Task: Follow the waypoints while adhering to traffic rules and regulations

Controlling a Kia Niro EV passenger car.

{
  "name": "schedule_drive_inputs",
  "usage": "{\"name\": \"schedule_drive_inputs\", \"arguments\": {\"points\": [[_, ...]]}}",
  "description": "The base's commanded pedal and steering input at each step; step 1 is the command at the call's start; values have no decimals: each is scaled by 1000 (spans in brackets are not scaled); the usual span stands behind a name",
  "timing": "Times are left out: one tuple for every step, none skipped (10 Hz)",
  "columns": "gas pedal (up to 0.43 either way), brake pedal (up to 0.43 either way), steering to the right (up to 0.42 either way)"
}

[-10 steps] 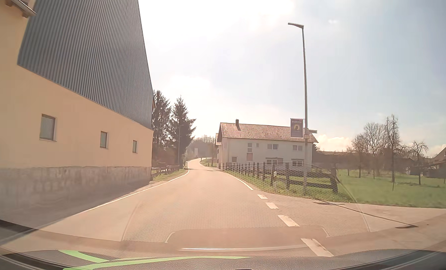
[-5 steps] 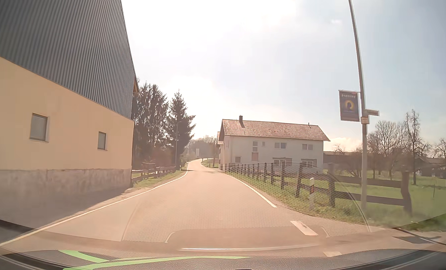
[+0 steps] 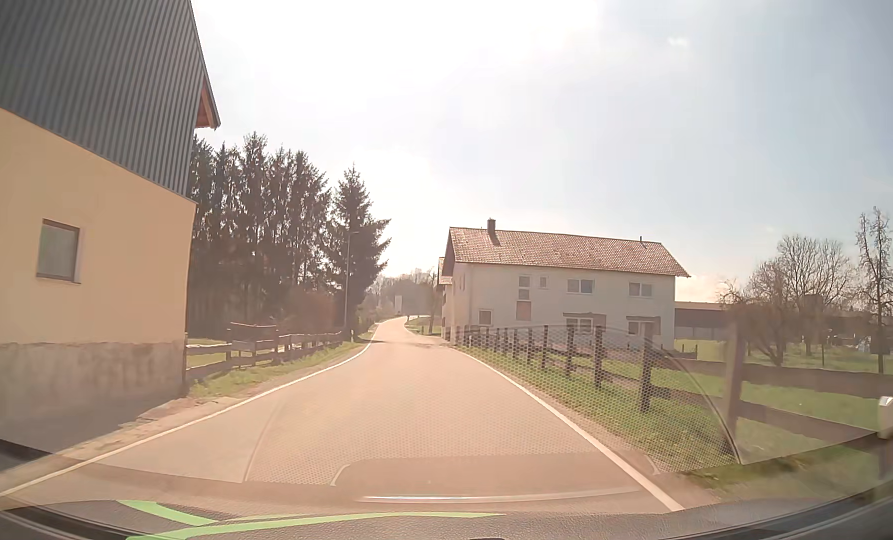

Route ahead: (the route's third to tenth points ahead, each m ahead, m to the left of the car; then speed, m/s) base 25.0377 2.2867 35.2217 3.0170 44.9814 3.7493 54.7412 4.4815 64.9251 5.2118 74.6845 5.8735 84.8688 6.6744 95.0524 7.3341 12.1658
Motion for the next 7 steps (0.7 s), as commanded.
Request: {"name": "schedule_drive_inputs", "arguments": {"points": [[189, 0, -4], [189, 0, -4], [189, 0, -5], [189, 0, -5], [189, 0, -5], [189, 0, -5], [189, 0, -6]]}}
